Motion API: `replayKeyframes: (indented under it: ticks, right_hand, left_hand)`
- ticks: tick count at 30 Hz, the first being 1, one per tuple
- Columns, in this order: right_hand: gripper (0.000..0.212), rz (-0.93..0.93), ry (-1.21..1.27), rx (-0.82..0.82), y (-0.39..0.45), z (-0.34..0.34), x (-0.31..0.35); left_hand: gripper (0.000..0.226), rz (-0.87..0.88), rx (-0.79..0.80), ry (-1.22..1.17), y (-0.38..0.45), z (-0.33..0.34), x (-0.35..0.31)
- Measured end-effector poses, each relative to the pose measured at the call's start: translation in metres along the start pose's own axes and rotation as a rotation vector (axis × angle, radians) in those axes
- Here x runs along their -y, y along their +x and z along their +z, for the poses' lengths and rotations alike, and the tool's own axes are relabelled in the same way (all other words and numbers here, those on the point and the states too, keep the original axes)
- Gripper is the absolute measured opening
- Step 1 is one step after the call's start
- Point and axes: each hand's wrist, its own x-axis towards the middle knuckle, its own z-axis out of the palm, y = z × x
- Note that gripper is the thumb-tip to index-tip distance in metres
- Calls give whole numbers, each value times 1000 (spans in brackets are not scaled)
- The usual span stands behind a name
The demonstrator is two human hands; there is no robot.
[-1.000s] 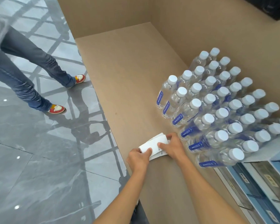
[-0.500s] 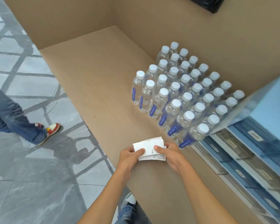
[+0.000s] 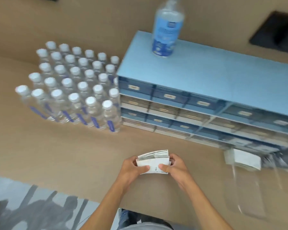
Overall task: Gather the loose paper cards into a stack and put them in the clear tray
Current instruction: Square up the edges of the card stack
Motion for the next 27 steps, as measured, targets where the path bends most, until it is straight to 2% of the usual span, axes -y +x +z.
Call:
replayKeyframes:
  ticks: [5, 9, 13, 16, 20, 27]
  right_hand:
    - [45, -70, 6, -84, -16, -56, -27]
    - [44, -141, -42, -178, -21, -84, -49]
    - [47, -171, -96, -246, -24, -96, -66]
    - [60, -168, -130, -247, -25, -96, -77]
    - [74, -149, -41, -230, -28, -88, -85]
    - [23, -200, 81, -480, -21, -67, -84]
  left_hand:
    - [31, 84, 74, 170, 4, 60, 4]
    - [38, 200, 68, 270, 6, 98, 8]
    - [46, 232, 31, 332, 8, 120, 20]
    - [59, 219, -20, 360, 6, 129, 33]
    - [76, 234, -22, 305, -1, 142, 46]
    - [81, 231, -29, 94, -6, 155, 60]
